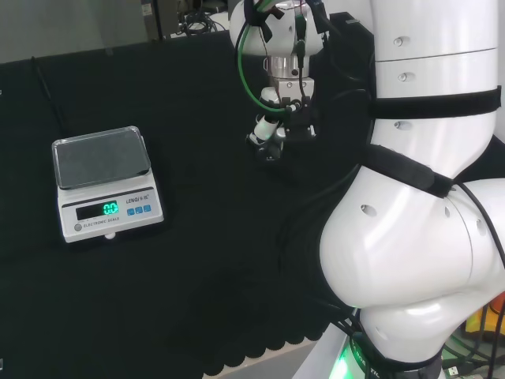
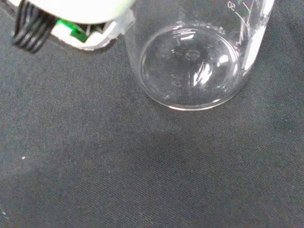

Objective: Pick up the beaker.

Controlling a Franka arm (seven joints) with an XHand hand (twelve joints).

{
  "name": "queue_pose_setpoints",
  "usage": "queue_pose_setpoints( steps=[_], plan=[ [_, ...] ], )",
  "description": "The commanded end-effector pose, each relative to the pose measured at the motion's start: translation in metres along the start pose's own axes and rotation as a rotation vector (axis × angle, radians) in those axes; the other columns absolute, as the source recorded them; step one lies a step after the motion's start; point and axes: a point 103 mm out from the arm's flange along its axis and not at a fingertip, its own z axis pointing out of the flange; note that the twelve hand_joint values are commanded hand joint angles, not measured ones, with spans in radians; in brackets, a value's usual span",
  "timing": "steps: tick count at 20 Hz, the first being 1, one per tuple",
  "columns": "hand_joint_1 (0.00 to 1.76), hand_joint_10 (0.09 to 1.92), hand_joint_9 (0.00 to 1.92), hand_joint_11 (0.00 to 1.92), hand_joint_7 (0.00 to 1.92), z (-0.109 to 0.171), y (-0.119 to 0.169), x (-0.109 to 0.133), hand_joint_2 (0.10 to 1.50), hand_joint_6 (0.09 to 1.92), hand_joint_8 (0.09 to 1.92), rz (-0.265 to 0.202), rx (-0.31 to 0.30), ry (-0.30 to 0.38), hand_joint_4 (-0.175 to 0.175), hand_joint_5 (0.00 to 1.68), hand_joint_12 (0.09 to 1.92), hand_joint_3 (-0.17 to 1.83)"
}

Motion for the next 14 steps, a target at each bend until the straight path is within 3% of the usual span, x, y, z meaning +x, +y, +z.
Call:
queue_pose_setpoints(
  steps=[1,3,5,7,14],
  plan=[
    [1.17,1.05,1.2,1.44,0.73,-0.006,0.003,0.009,0.83,1.14,1.33,0.004,-0.029,0.0,-0.174,0.93,0.74,0.57],
    [1.16,1.11,1.2,1.42,0.77,-0.009,0.003,0.011,0.82,1.16,1.41,0.002,-0.04,0.004,-0.175,0.95,0.78,0.61],
    [1.2,1.14,1.2,1.41,0.86,-0.013,0.002,0.012,0.8,1.2,1.38,0.001,-0.048,0.001,-0.049,0.96,0.81,0.69],
    [1.21,1.15,1.2,1.41,0.9,-0.021,0.0,0.014,0.79,1.21,1.37,0.0,-0.058,-0.005,0.004,0.96,0.83,0.73],
    [1.22,1.16,1.22,1.41,0.92,-0.071,-0.014,0.022,0.76,1.24,1.38,-0.011,-0.118,-0.032,0.022,0.96,0.85,0.81]
  ],
)
